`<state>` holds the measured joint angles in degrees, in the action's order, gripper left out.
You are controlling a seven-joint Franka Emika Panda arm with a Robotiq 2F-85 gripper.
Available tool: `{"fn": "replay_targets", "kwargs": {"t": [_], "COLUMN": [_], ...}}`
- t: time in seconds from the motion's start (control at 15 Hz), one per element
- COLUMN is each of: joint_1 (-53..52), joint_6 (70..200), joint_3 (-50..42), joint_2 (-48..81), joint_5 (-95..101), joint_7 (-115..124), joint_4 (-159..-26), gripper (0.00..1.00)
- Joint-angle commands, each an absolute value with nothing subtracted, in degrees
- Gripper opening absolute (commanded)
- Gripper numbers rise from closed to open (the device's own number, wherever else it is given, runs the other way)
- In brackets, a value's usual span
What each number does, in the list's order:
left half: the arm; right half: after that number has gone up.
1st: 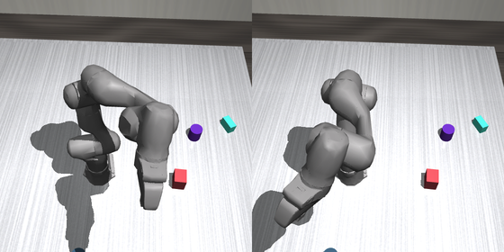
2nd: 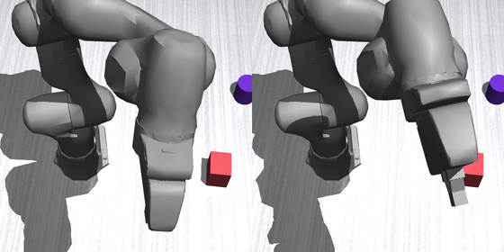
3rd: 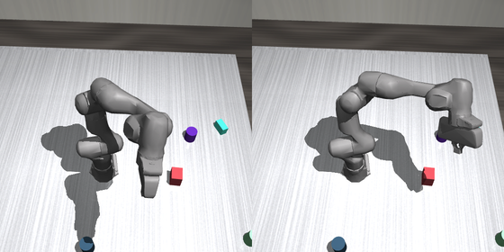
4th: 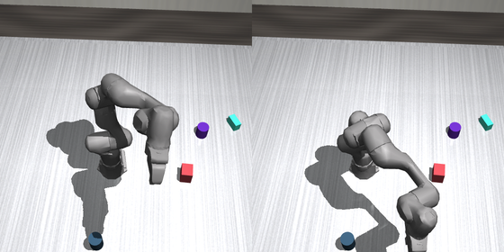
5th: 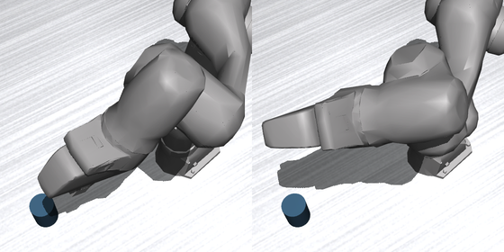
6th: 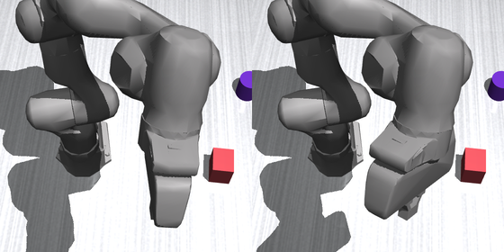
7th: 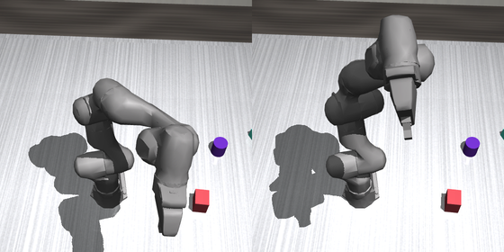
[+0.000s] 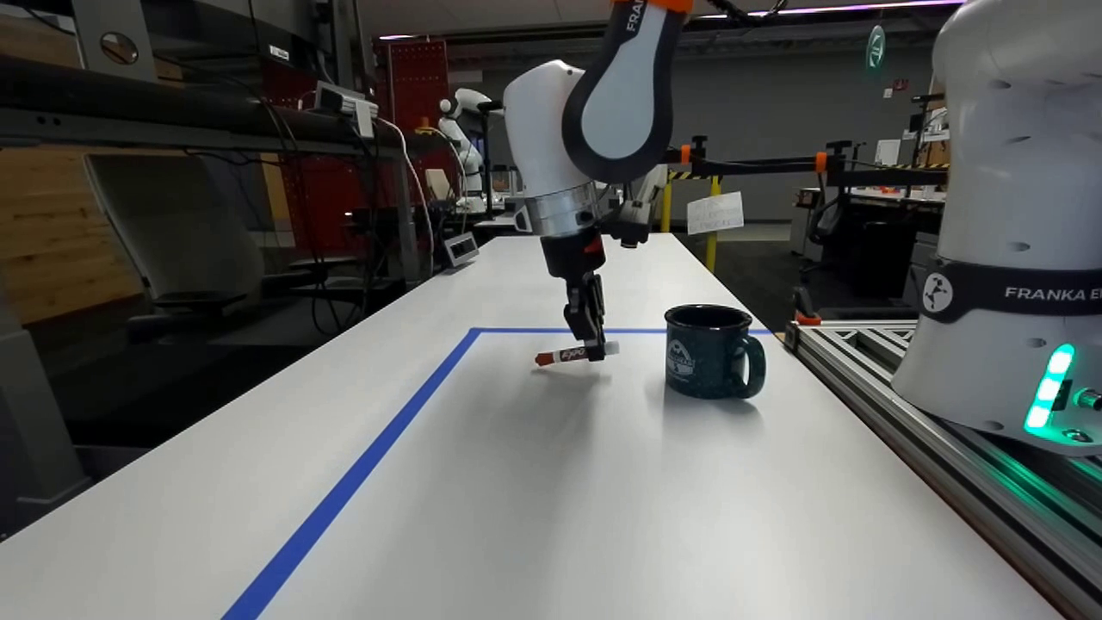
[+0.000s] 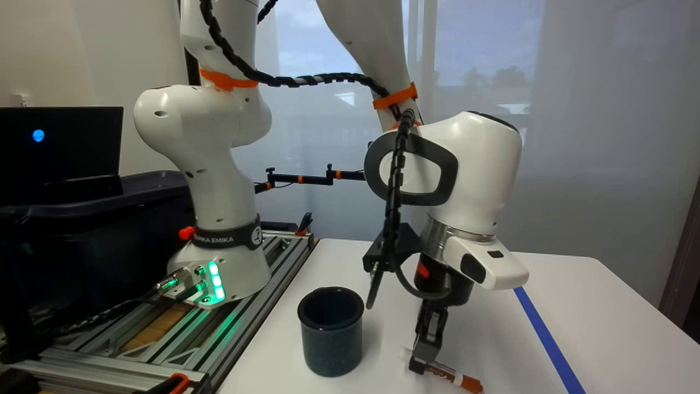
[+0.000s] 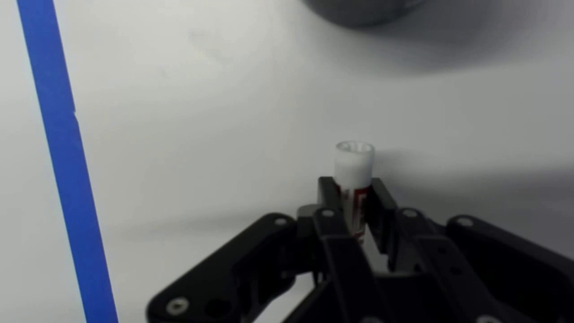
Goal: Remove the marker from the mug cup and place it on the table
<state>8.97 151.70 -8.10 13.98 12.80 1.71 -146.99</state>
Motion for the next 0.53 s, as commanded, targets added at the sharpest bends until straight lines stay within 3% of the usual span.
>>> {"fn": "replay_targets", "kwargs": {"t": [0.0,0.13,0.47], "joint_1": [7.15,6.27,4.97], "joint_6": [150.62,150.41,144.86], "joint_3": [-8.89,-9.00,-7.38], "joint_2": [16.89,16.11,7.25], "joint_5": [13.27,14.21,14.48], "joint_7": [1.35,1.14,-3.86], "joint_4": [-143.95,-144.32,-148.41], "gripper": [0.47,0.56,0.94]}}
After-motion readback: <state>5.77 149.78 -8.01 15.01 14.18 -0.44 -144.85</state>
